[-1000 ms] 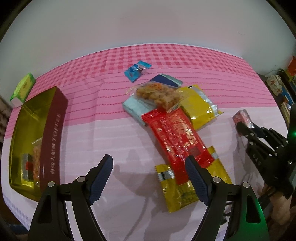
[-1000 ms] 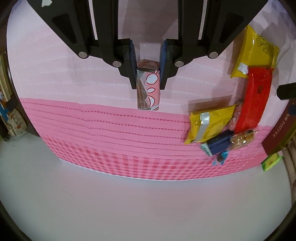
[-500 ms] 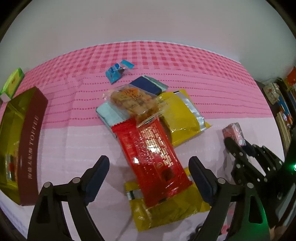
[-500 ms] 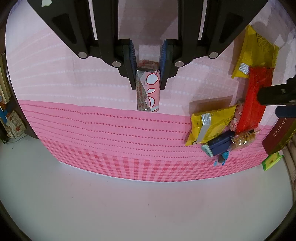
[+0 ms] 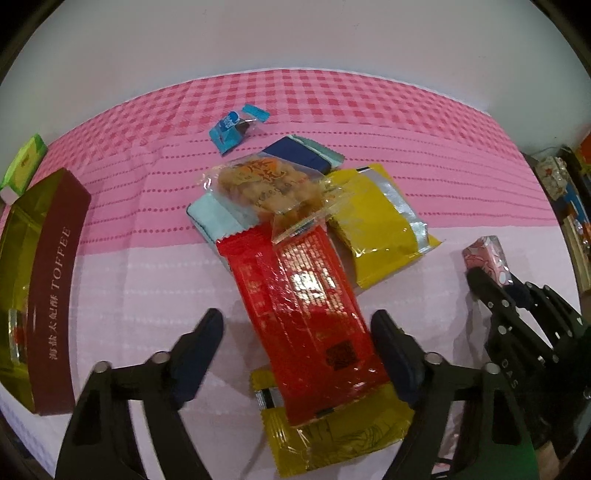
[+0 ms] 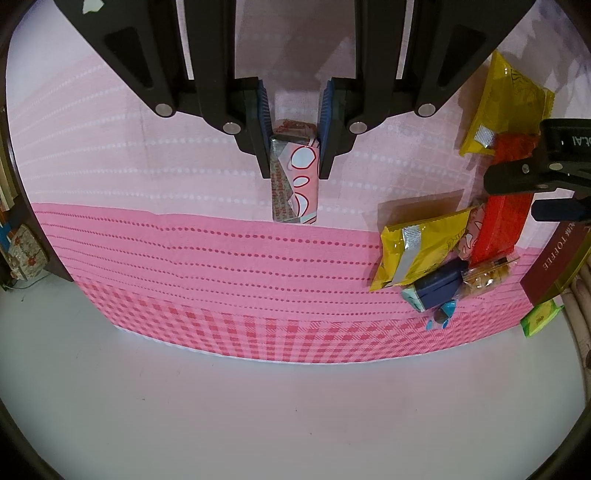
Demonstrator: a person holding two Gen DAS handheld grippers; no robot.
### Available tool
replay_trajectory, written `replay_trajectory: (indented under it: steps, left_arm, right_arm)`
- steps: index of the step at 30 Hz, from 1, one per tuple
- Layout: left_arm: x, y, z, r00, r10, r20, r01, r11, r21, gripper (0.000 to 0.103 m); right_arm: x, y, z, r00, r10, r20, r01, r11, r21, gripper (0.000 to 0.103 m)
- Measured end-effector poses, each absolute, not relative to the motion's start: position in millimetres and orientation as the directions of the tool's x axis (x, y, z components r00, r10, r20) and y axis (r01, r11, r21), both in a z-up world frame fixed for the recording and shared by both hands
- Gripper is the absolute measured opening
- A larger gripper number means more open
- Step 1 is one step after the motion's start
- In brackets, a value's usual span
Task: Organize snacks
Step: 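Grasp the red wrapper with the left tool while the right tool holds the pink bar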
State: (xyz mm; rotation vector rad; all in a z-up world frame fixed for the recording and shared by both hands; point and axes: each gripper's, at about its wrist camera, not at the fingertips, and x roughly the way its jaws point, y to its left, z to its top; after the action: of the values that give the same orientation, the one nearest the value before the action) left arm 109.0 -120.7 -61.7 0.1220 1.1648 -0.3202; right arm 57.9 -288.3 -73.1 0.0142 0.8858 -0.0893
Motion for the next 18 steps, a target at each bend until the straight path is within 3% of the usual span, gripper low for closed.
replay_trajectory:
  steps: [2, 7, 18]
  left_arm:
    - [108, -120, -62, 0.347, -0.199, -0.917, 0.314, 0.945, -0.087, 0.061]
    - [107, -116, -61, 0.346, -0.212, -0.914, 0.321, 0.942, -0.097, 0.052]
    - [96, -103, -56, 0.364, -0.186, -0.913, 0.349, 0.936, -0.051, 0.048]
  right_arm:
    - [58, -288, -73, 0.629, -0.072, -0.774, 0.084, 0.996, -0.025, 0.021]
    - [58, -288, -73, 0.629, -0.071, -0.774, 0.084, 0.996, -0.024, 0.021]
    - [58, -289, -72, 0.629, -0.072, -0.774, 0.084, 0.996, -0.024, 0.021]
